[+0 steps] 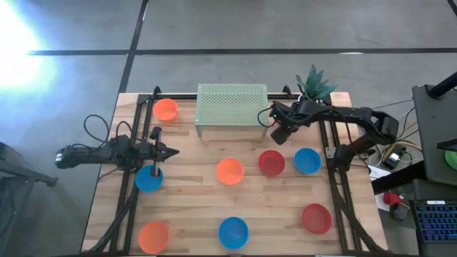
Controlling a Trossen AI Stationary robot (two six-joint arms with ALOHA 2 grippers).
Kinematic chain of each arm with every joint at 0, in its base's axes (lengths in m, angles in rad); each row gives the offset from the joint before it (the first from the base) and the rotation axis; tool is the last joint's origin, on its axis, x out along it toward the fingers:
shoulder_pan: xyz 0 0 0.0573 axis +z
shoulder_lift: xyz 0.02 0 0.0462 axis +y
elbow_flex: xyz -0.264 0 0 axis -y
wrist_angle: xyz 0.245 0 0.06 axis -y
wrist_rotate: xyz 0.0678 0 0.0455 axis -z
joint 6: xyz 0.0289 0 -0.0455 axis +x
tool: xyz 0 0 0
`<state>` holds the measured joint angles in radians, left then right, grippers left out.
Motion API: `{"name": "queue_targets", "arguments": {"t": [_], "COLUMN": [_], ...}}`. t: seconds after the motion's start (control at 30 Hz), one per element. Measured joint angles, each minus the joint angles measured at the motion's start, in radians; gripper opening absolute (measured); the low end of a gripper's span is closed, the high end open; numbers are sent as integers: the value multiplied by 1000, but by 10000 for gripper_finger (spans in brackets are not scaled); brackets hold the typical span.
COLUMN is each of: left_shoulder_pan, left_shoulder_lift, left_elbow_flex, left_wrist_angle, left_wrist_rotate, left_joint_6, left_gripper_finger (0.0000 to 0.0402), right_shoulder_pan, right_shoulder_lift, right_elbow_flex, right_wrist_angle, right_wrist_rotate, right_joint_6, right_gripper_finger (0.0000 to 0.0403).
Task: Pick & Place Mini bowls
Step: Put the top red bowl on the shelf
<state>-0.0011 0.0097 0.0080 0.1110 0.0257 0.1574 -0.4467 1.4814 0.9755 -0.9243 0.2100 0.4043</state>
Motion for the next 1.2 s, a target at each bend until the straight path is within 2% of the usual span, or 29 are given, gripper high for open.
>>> {"name": "queue_targets", "arguments": {"t": [0.23,0.67,1.2], "left_shoulder_pan": [0,0,0], "left_shoulder_lift": [0,0,0], "left_elbow_flex": [0,0,0], "left_wrist_angle": [0,0,0], "left_wrist_rotate": [0,0,0], "left_joint_6": [0,0,0], "left_gripper_finger": [0,0,0], "right_shoulder_pan": [-29,-79,-80], "right_shoulder_lift": [55,109,221], "right_elbow_flex": [-3,-3,-4], "right_wrist_angle": [60,96,150], "right_wrist_rotate": [17,24,20], "right_joint_6": [-71,-76,-75], "right_gripper_finger": [127,120,111]}}
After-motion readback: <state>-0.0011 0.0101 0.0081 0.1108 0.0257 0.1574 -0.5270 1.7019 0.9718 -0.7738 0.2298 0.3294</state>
